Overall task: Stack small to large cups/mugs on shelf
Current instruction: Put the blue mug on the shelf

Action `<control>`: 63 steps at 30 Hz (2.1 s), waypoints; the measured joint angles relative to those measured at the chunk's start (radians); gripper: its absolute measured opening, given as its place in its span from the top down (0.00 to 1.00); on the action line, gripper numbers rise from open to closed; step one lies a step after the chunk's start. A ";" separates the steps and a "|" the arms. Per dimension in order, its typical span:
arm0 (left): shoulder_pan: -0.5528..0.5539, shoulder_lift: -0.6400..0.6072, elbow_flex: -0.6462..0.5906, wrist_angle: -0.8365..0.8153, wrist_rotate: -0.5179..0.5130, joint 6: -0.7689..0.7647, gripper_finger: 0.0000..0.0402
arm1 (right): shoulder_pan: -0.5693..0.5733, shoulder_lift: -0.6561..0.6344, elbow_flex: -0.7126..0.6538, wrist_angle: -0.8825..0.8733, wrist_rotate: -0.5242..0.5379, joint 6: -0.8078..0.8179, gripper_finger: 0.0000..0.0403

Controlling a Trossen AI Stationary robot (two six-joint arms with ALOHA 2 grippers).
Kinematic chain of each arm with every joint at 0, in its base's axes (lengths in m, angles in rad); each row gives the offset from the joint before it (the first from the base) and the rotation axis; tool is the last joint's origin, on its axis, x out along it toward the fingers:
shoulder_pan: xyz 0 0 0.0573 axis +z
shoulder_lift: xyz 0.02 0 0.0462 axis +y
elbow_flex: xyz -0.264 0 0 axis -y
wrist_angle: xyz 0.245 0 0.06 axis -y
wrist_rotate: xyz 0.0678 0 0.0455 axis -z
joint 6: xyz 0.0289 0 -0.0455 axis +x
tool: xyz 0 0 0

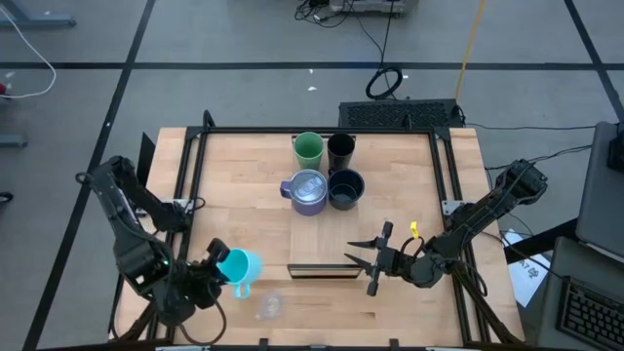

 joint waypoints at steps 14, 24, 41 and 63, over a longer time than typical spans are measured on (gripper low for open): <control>0.023 -0.007 0.101 -0.007 -0.081 0.530 0.99 | 0.000 0.000 0.000 0.001 0.000 0.008 0.70; 0.023 -0.006 0.101 -0.048 -0.260 0.807 0.99 | 0.000 0.000 0.000 0.001 0.000 0.009 0.70; 0.023 -0.006 0.101 0.024 -0.239 0.718 0.99 | 0.000 0.000 0.000 0.000 0.000 0.013 0.70; 0.029 -0.006 0.101 0.187 -0.281 0.185 0.99 | 0.000 0.000 0.000 0.000 0.000 0.012 0.70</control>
